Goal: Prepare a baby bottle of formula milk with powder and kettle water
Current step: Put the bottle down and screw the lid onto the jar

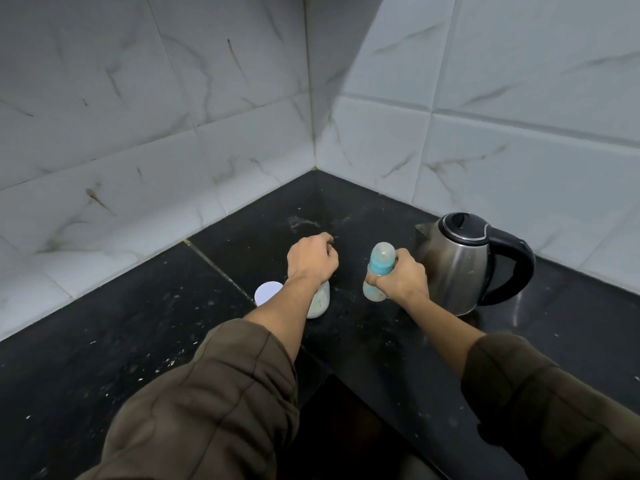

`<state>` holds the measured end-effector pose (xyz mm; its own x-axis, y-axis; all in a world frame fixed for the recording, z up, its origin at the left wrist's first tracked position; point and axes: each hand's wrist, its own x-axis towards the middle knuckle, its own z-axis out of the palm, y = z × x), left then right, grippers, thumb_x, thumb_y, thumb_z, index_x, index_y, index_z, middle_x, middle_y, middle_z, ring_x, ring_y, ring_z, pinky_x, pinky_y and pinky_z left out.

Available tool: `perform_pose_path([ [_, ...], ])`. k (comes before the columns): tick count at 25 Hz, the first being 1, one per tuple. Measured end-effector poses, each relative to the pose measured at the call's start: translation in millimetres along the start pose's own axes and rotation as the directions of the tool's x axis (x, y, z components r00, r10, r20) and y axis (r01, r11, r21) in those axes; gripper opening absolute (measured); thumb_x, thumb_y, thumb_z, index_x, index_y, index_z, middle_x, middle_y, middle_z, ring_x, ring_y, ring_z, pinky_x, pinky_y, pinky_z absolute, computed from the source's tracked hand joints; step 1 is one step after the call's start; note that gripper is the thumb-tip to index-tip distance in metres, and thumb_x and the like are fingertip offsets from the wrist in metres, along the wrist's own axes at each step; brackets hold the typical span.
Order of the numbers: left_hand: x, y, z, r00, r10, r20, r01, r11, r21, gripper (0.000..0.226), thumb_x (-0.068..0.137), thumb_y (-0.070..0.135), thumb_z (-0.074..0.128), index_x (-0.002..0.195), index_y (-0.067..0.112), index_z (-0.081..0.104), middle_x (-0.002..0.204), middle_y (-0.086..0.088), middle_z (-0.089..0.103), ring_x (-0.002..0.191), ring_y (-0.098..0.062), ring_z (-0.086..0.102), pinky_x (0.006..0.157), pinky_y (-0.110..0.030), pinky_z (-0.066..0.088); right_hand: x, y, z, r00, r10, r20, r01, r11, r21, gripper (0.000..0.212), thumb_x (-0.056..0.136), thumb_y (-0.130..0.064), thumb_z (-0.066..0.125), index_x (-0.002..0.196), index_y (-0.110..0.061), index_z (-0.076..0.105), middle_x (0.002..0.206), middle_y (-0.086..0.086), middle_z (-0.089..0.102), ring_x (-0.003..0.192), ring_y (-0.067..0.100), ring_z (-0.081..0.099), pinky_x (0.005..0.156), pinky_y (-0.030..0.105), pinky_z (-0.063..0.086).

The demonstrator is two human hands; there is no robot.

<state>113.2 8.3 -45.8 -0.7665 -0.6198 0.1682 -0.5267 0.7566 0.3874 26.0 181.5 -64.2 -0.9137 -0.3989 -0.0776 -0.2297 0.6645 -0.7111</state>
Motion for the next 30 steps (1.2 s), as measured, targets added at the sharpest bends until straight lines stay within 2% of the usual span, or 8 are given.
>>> perform_pose_path([
  [5,0.8,-6.3,3.9,1.000,-0.020,-0.001,0.020,1.000,-0.013,0.036,0.102,0.025,0.052,0.135,0.023,0.065,0.118,-0.001,0.075,0.107,-0.024,0.068,0.086,-0.036,0.055,-1.1,14.2,9.4,0.998,0.006,0.061,-0.007,1.000,0.010,0.069,0.075,-0.027,0.092,0.129,-0.016,0.050,0.129,0.007,0.064,0.119,0.026,0.062,0.100,0.046,0.053],
  [14,1.3,-9.6,4.6,0.999,-0.042,-0.001,0.042,0.999,0.006,0.037,0.102,0.025,0.052,0.137,0.023,0.065,0.118,0.000,0.075,0.108,-0.024,0.068,0.083,-0.035,0.052,-0.6,26.4,14.2,0.994,0.026,0.110,-0.027,1.000,0.013,0.076,0.072,-0.029,0.094,0.130,-0.019,0.045,0.132,0.007,0.061,0.120,0.025,0.060,0.102,0.048,0.053],
  [16,2.1,-8.9,2.2,0.999,-0.049,0.000,0.049,0.999,0.003,0.037,0.101,0.026,0.052,0.136,0.023,0.065,0.117,0.000,0.076,0.108,-0.025,0.068,0.084,-0.036,0.055,2.4,24.1,9.8,0.984,0.042,0.174,-0.048,0.998,0.030,0.099,0.067,-0.031,0.097,0.144,-0.021,0.036,0.141,0.008,0.056,0.126,0.027,0.056,0.106,0.049,0.049],
  [18,3.9,-8.1,-3.2,0.999,-0.047,-0.013,0.047,0.999,-0.005,0.037,0.101,0.027,0.053,0.136,0.024,0.065,0.116,0.001,0.076,0.107,-0.024,0.069,0.087,-0.037,0.057,6.8,15.5,0.3,0.969,0.046,0.242,-0.063,0.996,0.065,0.138,0.061,-0.031,0.100,0.162,-0.022,0.007,0.158,0.010,0.041,0.143,0.031,0.043,0.117,0.050,0.039],
  [20,5.3,-7.7,-10.9,0.998,-0.052,-0.033,0.052,0.999,-0.014,0.037,0.101,0.027,0.054,0.136,0.024,0.065,0.116,0.000,0.076,0.106,-0.023,0.070,0.088,-0.037,0.058,12.1,3.6,-11.6,0.974,-0.015,0.227,-0.015,0.992,0.127,0.152,0.059,-0.028,0.099,0.163,-0.025,-0.012,0.168,0.011,0.023,0.153,0.028,0.028,0.122,0.046,0.031],
  [22,5.3,-10.6,-19.7,0.996,-0.057,-0.062,0.056,0.998,-0.023,0.037,0.101,0.027,0.054,0.136,0.024,0.065,0.116,0.000,0.076,0.105,-0.023,0.070,0.087,-0.037,0.059,11.0,-15.2,-22.9,0.988,-0.108,0.109,0.086,0.978,0.190,0.136,0.068,-0.025,0.091,0.164,-0.024,-0.005,0.169,0.008,0.021,0.154,0.024,0.026,0.123,0.043,0.031],
  [26,5.9,-22.9,-42.5,0.992,-0.062,-0.112,0.058,0.997,-0.041,0.036,0.102,0.027,0.056,0.136,0.023,0.065,0.115,-0.001,0.076,0.106,-0.024,0.069,0.087,-0.037,0.055,7.4,-63.3,-26.8,0.930,-0.315,-0.189,0.348,0.920,0.179,0.072,0.084,-0.030,0.077,0.147,-0.021,0.044,0.148,0.001,0.046,0.133,0.018,0.050,0.111,0.043,0.047],
  [30,8.9,-50.5,-68.7,0.979,-0.113,-0.169,0.107,0.993,-0.040,0.036,0.102,0.027,0.057,0.136,0.022,0.064,0.114,-0.002,0.076,0.107,-0.025,0.069,0.087,-0.037,0.055,8.7,-118.1,-0.2,0.888,-0.432,-0.161,0.449,0.889,0.089,0.031,0.090,-0.027,0.074,0.118,-0.019,0.068,0.119,0.000,0.066,0.107,0.015,0.064,0.096,0.034,0.054],
])
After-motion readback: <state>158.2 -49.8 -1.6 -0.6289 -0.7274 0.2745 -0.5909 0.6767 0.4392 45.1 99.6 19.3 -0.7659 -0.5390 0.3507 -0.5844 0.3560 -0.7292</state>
